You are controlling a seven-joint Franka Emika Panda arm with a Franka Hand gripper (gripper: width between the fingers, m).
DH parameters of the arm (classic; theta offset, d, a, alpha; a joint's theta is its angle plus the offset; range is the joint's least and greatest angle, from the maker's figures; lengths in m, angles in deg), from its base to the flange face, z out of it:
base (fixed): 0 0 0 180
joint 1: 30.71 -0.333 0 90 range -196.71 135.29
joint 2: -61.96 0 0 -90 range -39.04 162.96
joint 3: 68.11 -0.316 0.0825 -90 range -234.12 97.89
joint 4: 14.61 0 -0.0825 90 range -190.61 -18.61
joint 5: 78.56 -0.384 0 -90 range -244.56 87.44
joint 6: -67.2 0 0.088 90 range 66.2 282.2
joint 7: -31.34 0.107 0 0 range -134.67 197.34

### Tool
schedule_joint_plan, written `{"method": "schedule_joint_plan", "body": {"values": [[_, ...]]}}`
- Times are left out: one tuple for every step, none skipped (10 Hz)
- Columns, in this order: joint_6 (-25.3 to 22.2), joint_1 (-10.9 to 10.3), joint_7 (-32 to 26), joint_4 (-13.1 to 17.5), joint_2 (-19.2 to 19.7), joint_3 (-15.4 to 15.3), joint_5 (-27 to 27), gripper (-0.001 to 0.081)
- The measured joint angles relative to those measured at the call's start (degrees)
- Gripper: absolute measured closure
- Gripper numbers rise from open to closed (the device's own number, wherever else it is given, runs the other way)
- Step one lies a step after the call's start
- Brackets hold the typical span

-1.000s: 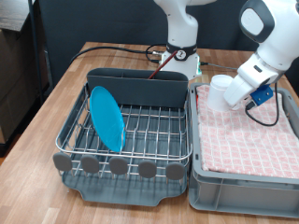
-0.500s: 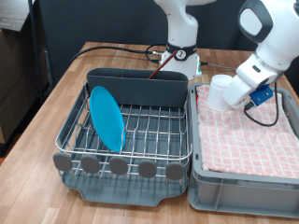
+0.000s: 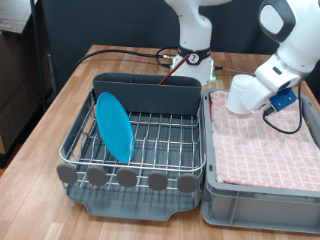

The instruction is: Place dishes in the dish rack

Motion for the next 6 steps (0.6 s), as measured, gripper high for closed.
{"method": "schedule_joint_plan", "body": {"values": [[-0.09, 0.00, 0.29, 0.49, -0.50, 0.00, -1.23, 0.0733], [-1.15, 0.00, 0.64, 1.07, -1.25, 0.00, -2.38, 0.0733], [-3.14, 0.00, 0.83, 1.97, -2.09, 0.00, -3.07, 0.0734], [-5.11, 0.00, 1.06, 2.87, -3.04, 0.01, -3.32, 0.0734], [-6.78, 0.01, 1.22, 3.64, -4.09, 0.11, -3.76, 0.0734], [-7.61, 0.03, 1.74, 4.17, -5.23, 0.36, -4.11, 0.0734]]}}
